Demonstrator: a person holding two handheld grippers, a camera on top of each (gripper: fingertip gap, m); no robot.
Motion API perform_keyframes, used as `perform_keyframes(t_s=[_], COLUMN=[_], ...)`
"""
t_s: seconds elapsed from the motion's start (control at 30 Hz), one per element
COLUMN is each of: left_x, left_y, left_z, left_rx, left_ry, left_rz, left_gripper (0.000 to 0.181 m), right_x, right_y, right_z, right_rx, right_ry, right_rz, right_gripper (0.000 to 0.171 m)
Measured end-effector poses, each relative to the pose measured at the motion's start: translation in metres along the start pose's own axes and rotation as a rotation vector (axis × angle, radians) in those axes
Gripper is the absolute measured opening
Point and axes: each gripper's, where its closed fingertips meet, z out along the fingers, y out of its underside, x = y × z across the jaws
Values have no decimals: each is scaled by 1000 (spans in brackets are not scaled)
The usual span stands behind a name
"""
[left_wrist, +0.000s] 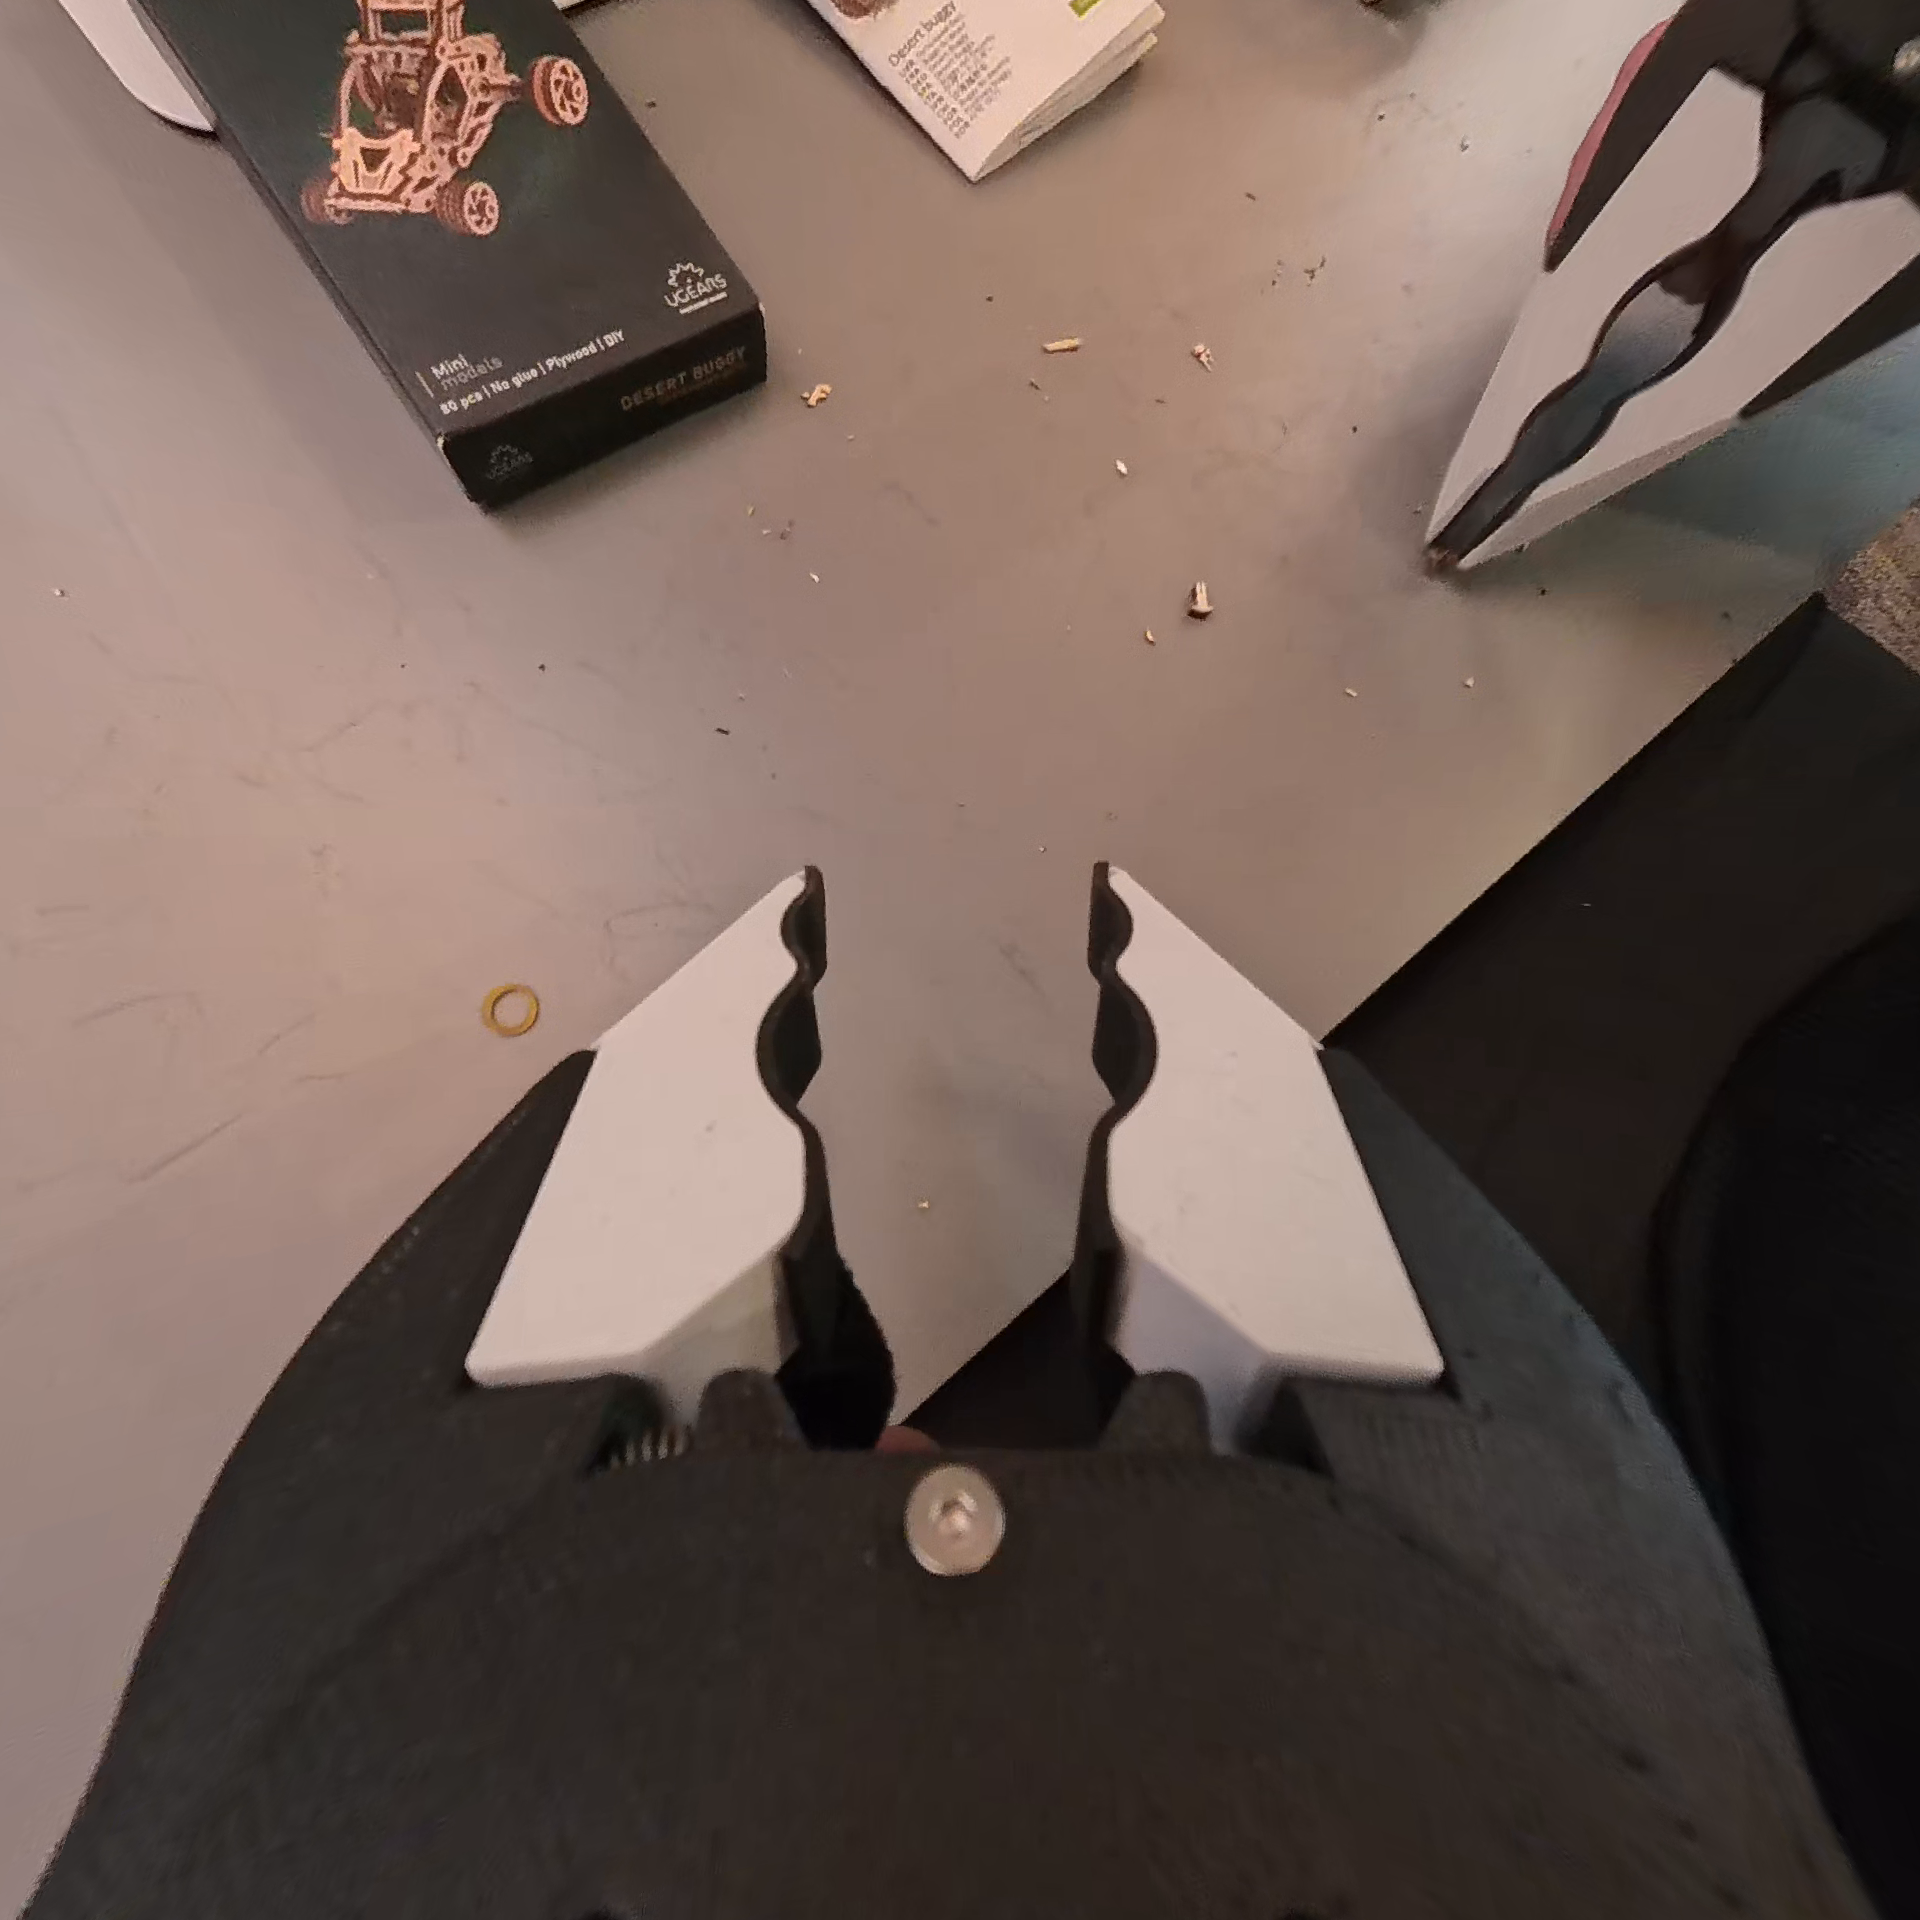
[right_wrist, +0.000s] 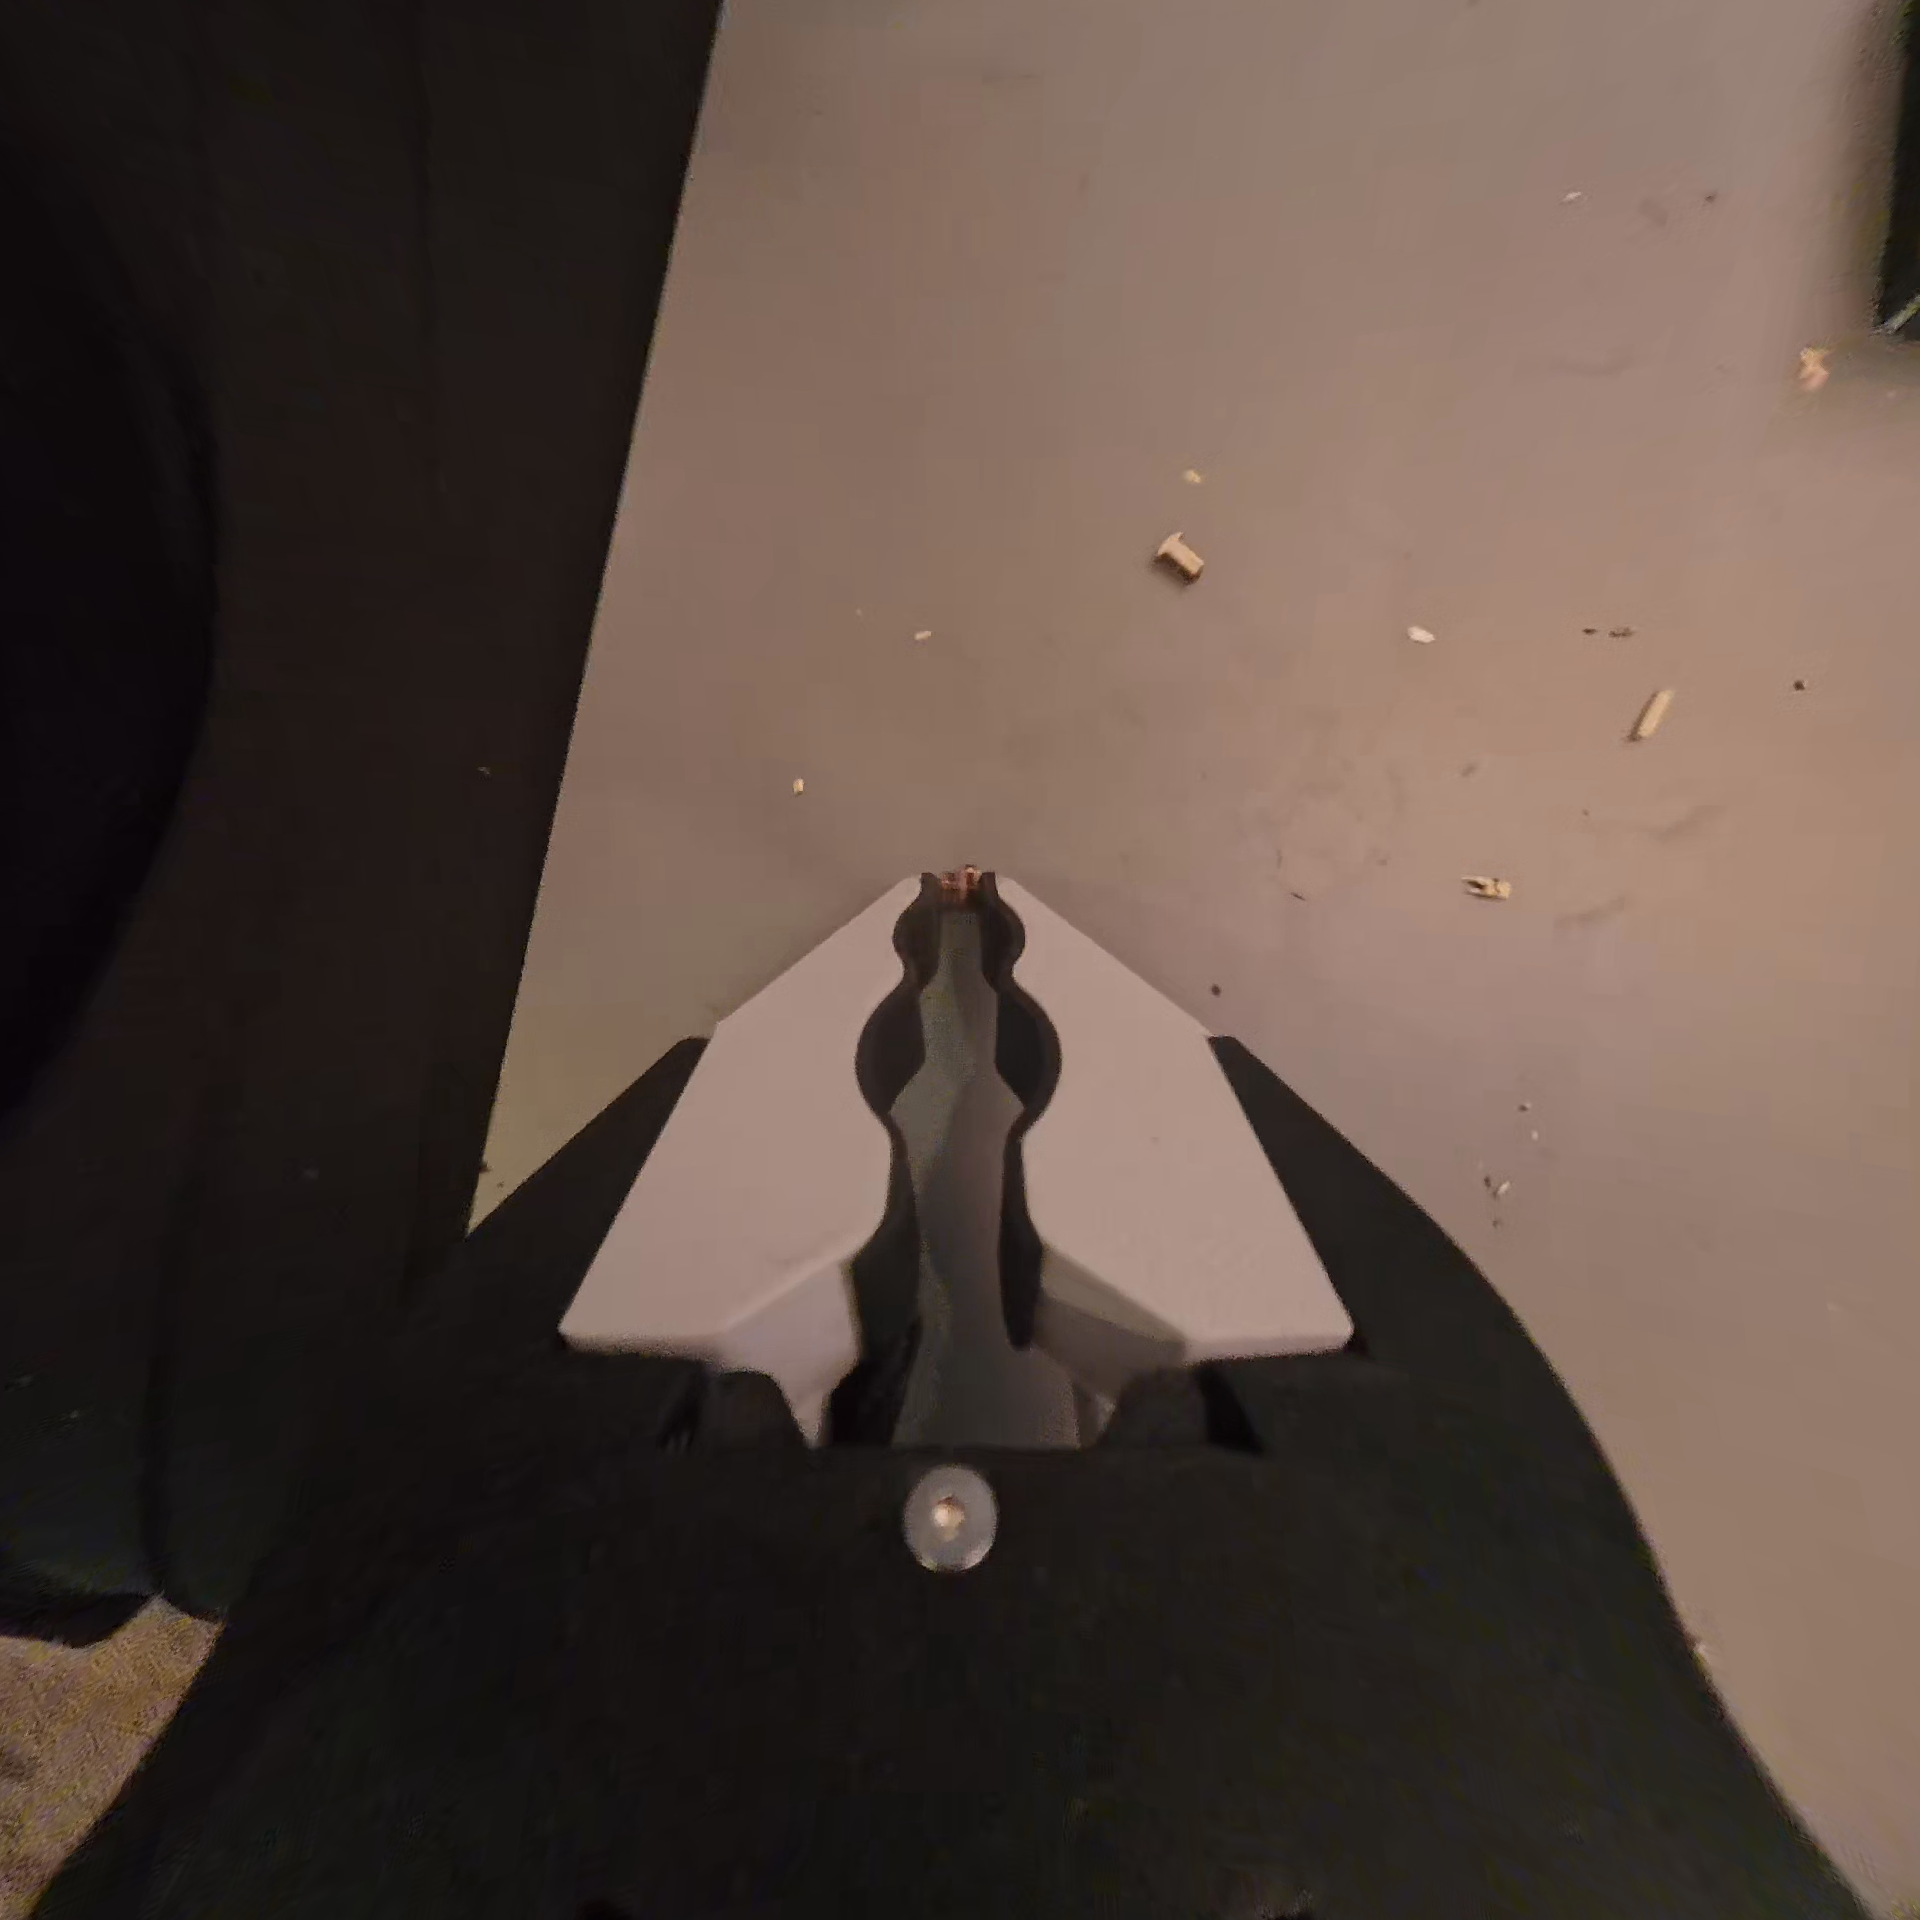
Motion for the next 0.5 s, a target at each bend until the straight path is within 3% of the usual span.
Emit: perform_keyframes(t_s=[0.03,0.17,0.27,0.4,0.5], left_x=[0,-6,-11,-16,-17], left_y=[0,4,7,7,8], left_z=[0,1,2,5,8], left_rx=[1,-1,-5,0,-5], left_ry=[1,-3,-7,-7,-6], left_rz=[-4,-27,-46,-69,-73], left_gripper=[49,49,49,48,48], right_x=[0,19,62,145,198], right_y=[-3,-8,7,51,117], right_z=[-6,-54,-120,-251,-319], right_rx=[52,222,255,221,149], right_ry=[-17,5,209,600,731], right_rz=[35,145,183,282,449], right_gripper=[5,4,4,4,4])
